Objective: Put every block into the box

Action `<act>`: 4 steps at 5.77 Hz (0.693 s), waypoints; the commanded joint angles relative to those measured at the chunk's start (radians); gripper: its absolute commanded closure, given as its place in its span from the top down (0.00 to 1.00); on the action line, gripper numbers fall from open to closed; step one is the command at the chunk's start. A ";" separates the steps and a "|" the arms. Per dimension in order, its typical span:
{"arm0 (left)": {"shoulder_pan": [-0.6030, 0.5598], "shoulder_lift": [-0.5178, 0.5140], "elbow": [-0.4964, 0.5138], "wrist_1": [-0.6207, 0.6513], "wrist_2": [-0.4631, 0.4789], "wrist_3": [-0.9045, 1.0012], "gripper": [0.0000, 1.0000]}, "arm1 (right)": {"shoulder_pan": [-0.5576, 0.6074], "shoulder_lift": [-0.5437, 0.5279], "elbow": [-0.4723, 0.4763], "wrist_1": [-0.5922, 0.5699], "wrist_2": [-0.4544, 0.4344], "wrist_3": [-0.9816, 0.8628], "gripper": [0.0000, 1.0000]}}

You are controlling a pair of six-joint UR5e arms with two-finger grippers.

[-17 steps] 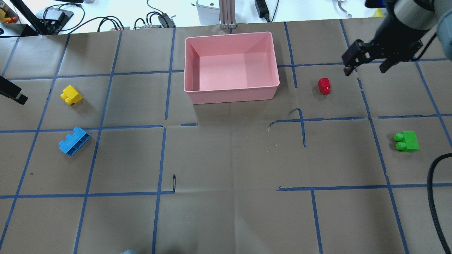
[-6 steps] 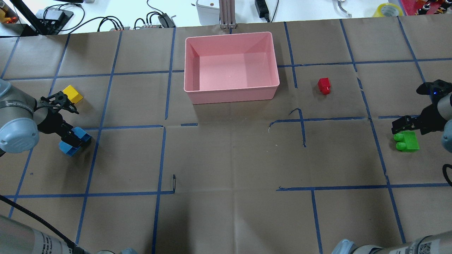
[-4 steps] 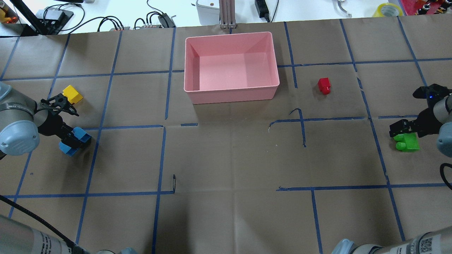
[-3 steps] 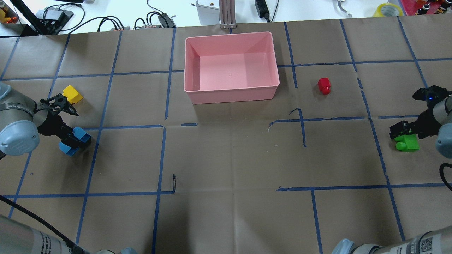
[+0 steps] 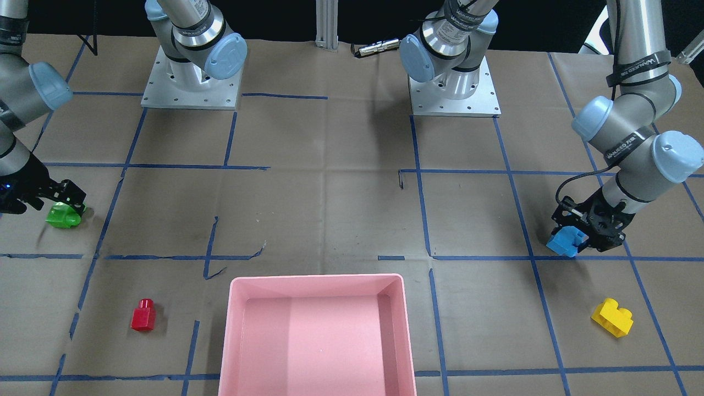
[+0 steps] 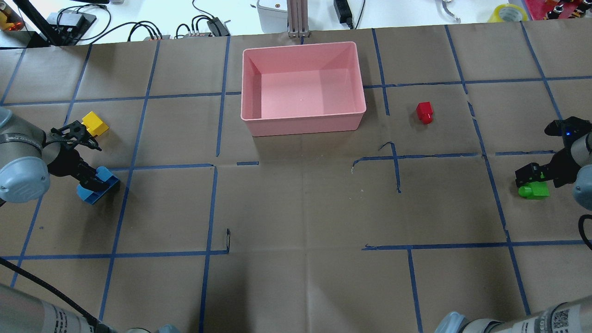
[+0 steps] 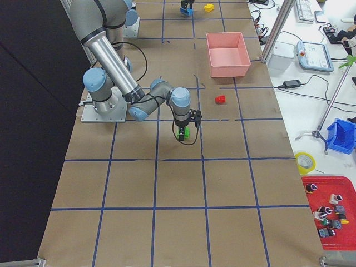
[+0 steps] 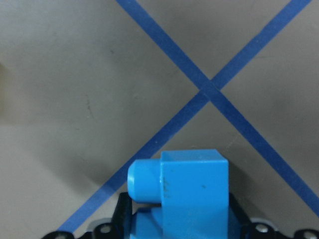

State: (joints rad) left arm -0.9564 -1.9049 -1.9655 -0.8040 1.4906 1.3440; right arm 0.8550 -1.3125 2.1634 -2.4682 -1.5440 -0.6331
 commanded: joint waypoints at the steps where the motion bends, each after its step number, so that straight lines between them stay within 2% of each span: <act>1: -0.011 0.064 0.157 -0.135 -0.007 -0.127 0.08 | -0.001 -0.001 -0.001 0.000 0.012 0.001 0.98; 3: -0.057 0.058 0.421 -0.442 -0.007 -0.495 0.08 | -0.001 0.004 0.003 -0.001 0.015 0.003 0.96; 4: -0.121 0.020 0.532 -0.524 -0.059 -0.728 0.08 | -0.001 0.013 0.001 -0.001 0.015 0.001 0.93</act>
State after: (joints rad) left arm -1.0255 -1.8571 -1.5464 -1.2317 1.4670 0.8228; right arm 0.8544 -1.3060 2.1651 -2.4696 -1.5295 -0.6309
